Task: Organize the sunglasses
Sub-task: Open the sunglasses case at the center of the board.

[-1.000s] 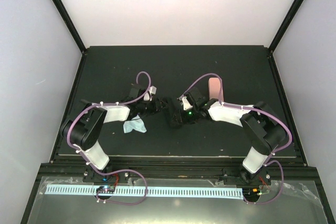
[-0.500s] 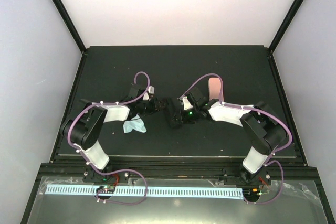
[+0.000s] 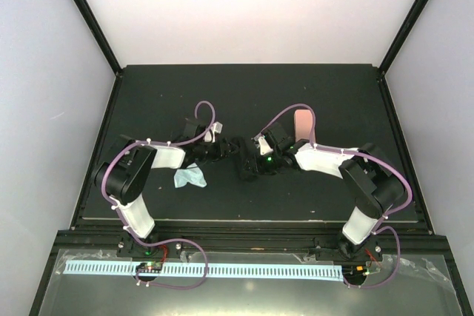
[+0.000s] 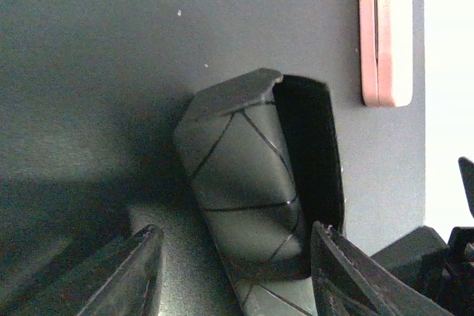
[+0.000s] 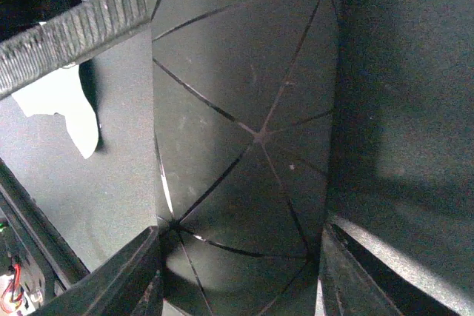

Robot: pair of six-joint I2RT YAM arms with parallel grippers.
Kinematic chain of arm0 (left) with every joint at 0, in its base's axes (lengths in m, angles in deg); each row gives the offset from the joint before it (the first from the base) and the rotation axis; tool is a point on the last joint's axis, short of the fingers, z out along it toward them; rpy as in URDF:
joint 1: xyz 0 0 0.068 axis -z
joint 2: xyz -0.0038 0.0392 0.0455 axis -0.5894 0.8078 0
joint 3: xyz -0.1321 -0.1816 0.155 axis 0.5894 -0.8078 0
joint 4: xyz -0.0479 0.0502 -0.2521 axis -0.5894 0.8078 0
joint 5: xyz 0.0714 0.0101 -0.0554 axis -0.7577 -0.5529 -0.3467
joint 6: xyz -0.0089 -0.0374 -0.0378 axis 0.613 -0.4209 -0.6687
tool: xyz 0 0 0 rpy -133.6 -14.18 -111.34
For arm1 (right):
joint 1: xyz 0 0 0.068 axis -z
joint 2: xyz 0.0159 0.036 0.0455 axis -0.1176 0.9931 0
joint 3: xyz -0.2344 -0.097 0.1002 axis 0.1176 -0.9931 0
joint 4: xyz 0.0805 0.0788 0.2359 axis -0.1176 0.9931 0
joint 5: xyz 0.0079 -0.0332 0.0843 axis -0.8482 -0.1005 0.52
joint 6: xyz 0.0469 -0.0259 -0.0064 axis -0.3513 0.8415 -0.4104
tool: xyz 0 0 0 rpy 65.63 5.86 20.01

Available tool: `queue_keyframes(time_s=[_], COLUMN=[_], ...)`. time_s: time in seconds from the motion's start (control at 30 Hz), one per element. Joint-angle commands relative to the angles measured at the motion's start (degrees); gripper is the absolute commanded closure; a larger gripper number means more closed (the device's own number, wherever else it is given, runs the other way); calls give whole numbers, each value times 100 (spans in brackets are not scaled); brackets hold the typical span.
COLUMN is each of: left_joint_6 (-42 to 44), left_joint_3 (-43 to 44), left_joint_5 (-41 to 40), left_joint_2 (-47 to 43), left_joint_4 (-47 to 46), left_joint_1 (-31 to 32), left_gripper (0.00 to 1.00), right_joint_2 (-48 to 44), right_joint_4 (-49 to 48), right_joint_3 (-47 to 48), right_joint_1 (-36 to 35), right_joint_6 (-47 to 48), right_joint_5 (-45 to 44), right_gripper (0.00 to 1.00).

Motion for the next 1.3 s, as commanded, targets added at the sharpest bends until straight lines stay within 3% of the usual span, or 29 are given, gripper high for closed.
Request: queue_keyframes(time_s=[0.0, 0.17, 0.27, 0.77, 1.0, 1.27], left_joint_6=[339, 354, 330, 538, 603, 681], left_joint_3=[-98, -184, -140, -75, -65, 178], left_joint_5=[772, 670, 456, -547, -649, -993], left_joint_2=[99, 208, 380, 305, 128, -435], left_joint_4=[-37, -7, 198, 1185, 1416, 2145], left_joint_1=[299, 404, 403, 405, 402, 391], left_gripper=[44, 38, 39, 45, 44, 40], right_joint_2=[-1, -24, -75, -663, -658, -736], right_joint_4=[-40, 30, 97, 549, 1218, 1468], right_joint_3=[-25, 22, 25, -153, 40, 341], right_joint_1=[-4, -4, 4, -4, -4, -26], right_joint_6=[126, 156, 162, -114, -341, 200], right_joint_5=[-138, -335, -520, -2086, -3295, -3167], right_gripper=[43, 26, 22, 25, 30, 35])
